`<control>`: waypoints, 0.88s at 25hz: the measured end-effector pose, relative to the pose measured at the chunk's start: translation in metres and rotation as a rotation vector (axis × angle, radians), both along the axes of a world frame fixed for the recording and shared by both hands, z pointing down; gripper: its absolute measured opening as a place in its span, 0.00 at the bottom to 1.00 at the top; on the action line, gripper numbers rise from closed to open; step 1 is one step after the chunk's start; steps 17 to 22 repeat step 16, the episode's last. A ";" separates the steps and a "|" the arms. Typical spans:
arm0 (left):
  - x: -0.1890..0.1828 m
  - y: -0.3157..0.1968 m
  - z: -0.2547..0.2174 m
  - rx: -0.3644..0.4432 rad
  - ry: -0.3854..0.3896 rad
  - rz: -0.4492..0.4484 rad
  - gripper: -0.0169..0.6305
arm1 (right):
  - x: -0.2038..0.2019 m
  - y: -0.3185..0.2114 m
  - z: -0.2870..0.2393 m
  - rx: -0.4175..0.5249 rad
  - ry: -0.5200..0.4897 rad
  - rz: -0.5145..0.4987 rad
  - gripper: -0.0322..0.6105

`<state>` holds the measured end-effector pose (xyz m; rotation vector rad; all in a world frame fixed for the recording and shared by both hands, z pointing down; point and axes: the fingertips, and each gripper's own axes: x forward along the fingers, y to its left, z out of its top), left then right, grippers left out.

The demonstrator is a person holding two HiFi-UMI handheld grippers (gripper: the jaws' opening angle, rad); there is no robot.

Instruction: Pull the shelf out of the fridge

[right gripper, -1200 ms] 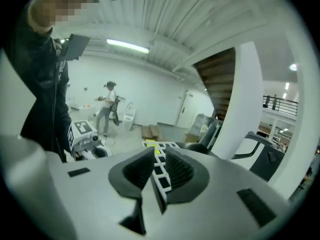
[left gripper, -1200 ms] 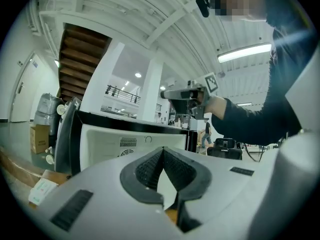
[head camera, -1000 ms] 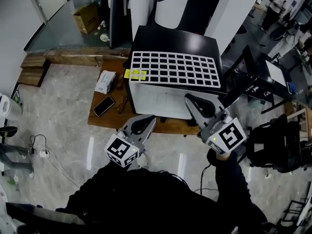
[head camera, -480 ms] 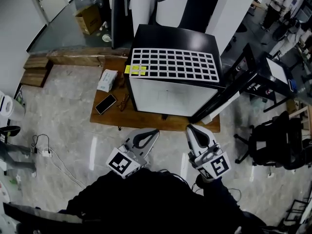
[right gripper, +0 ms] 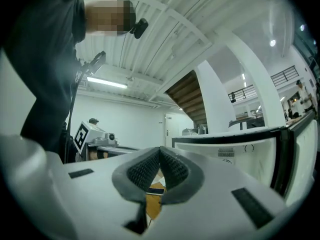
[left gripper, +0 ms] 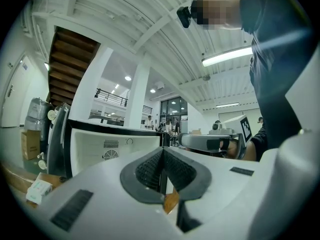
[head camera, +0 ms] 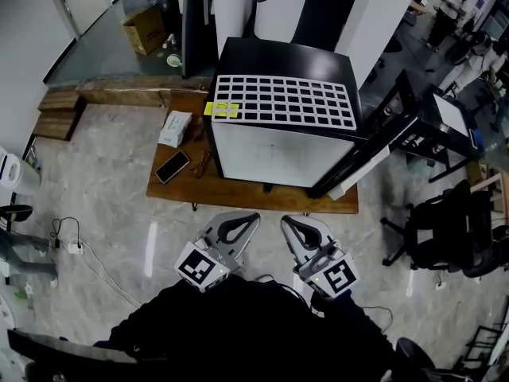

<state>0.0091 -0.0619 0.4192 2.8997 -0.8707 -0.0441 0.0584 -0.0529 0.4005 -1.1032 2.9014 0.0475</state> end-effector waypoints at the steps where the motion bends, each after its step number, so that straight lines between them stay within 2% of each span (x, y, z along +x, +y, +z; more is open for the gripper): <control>1: -0.002 0.000 0.000 0.007 0.000 -0.005 0.04 | -0.002 0.002 0.001 0.007 0.013 -0.001 0.06; 8: -0.008 0.000 -0.003 0.050 -0.017 -0.011 0.04 | -0.005 0.001 0.009 -0.030 0.005 -0.002 0.06; 13: -0.009 0.001 -0.002 0.008 -0.008 -0.025 0.04 | -0.007 0.002 0.008 -0.032 -0.003 -0.005 0.06; 22: -0.009 0.001 -0.003 0.014 -0.009 -0.022 0.04 | -0.005 0.002 0.011 -0.041 0.010 -0.003 0.06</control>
